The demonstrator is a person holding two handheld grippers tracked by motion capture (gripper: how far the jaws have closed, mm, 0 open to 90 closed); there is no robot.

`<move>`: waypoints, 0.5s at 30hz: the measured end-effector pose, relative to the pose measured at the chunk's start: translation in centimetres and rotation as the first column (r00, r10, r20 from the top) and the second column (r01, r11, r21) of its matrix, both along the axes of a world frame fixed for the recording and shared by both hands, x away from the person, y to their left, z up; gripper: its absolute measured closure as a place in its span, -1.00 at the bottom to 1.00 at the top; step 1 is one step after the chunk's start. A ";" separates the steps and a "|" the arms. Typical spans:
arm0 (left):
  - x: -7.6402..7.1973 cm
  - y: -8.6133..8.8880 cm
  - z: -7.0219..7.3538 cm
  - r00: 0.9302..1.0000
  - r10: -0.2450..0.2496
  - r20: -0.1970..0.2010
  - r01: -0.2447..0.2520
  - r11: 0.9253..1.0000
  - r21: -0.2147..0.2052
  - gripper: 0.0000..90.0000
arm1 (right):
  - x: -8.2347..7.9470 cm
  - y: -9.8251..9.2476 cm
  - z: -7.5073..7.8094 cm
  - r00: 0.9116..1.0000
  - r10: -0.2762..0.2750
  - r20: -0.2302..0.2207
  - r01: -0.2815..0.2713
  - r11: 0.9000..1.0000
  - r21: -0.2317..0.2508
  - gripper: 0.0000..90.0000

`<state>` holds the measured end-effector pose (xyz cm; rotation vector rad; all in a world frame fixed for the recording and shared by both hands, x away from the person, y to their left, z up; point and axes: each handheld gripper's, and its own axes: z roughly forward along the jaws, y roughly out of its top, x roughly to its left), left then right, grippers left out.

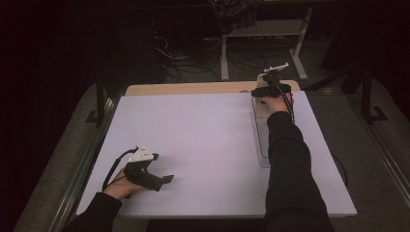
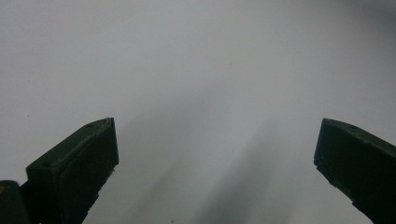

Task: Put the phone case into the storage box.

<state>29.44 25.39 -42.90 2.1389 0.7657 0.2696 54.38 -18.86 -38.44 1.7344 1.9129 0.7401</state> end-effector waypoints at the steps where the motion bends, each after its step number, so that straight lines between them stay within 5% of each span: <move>1: 0.0 0.0 0.0 1.000 0.000 -0.001 0.000 1.000 -0.001 -1.00 | 0.0 0.0 0.0 1.000 0.000 0.000 0.000 1.000 0.000 -0.87; 15: 0.0 -0.1 0.0 1.000 -0.004 -0.006 0.004 1.000 0.002 -1.00 | 0.1 -0.1 -0.2 1.000 0.006 0.008 -0.006 1.000 0.010 -0.92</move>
